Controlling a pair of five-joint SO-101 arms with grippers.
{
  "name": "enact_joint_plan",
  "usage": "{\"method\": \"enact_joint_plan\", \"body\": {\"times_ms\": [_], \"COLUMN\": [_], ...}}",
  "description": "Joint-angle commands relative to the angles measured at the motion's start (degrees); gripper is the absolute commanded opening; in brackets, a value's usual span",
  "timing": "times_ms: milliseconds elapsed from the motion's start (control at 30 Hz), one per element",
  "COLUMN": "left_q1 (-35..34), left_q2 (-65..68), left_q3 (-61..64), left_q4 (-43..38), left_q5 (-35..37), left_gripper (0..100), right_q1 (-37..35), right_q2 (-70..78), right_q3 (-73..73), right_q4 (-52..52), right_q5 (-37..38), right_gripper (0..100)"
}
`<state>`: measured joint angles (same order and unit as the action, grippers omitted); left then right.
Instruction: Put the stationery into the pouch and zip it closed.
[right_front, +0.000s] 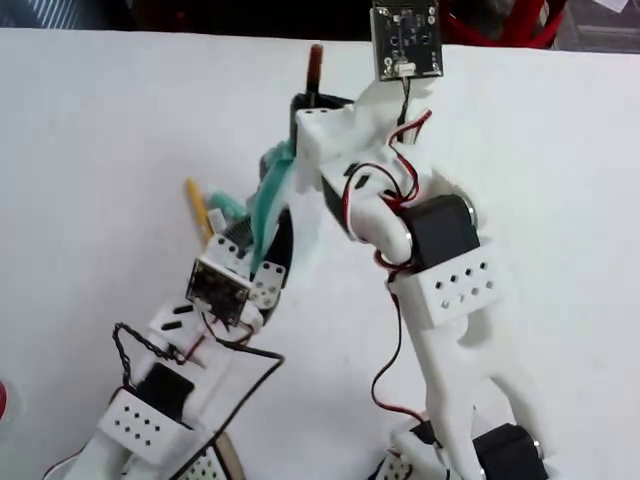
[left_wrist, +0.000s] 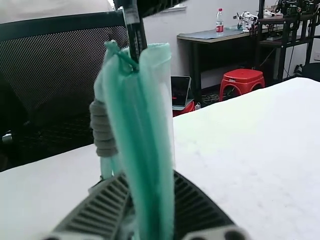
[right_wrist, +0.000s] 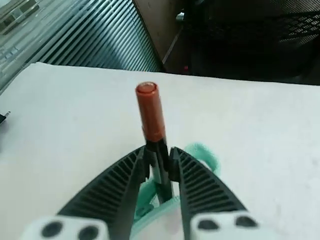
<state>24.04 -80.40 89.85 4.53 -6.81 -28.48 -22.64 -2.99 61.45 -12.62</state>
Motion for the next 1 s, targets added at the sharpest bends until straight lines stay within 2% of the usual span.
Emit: {"method": "enact_joint_plan", "body": {"times_ms": [0,67,133,233,533,667,867,967], "left_q1": [-0.13,-0.13,-0.13,-0.13,-0.13,-0.13,-0.13,-0.13], "left_q2": [-0.57,-0.57,-0.57,-0.57,-0.57,-0.57,-0.57,-0.57], "left_q3": [-0.35,-0.35,-0.35,-0.35,-0.35,-0.35,-0.35,-0.35], "left_q4": [-1.67,-1.67,-1.67,-1.67,-1.58,-1.58,-1.58,-1.58], "left_q5": [-0.35,-0.35,-0.35,-0.35,-0.35,-0.35,-0.35,-0.35], "left_gripper": [3,3,3,3,3,3,3,3], "right_q1": [0.22,0.4,0.4,0.66,9.45,8.92,4.35,4.79], "right_q2": [-1.98,-1.98,-2.07,-1.98,0.92,4.7,6.55,6.73], "right_q3": [-0.62,-0.7,-0.88,-3.16,-5.98,-6.15,-6.15,-6.07], "right_q4": [1.89,1.89,1.63,1.8,1.98,1.89,1.89,1.89], "right_q5": [0.0,0.0,0.0,0.09,0.09,1.23,4.66,4.92], "right_gripper": [23.4,32.2,32.7,30.0,25.5,23.3,20.3,14.1]}}
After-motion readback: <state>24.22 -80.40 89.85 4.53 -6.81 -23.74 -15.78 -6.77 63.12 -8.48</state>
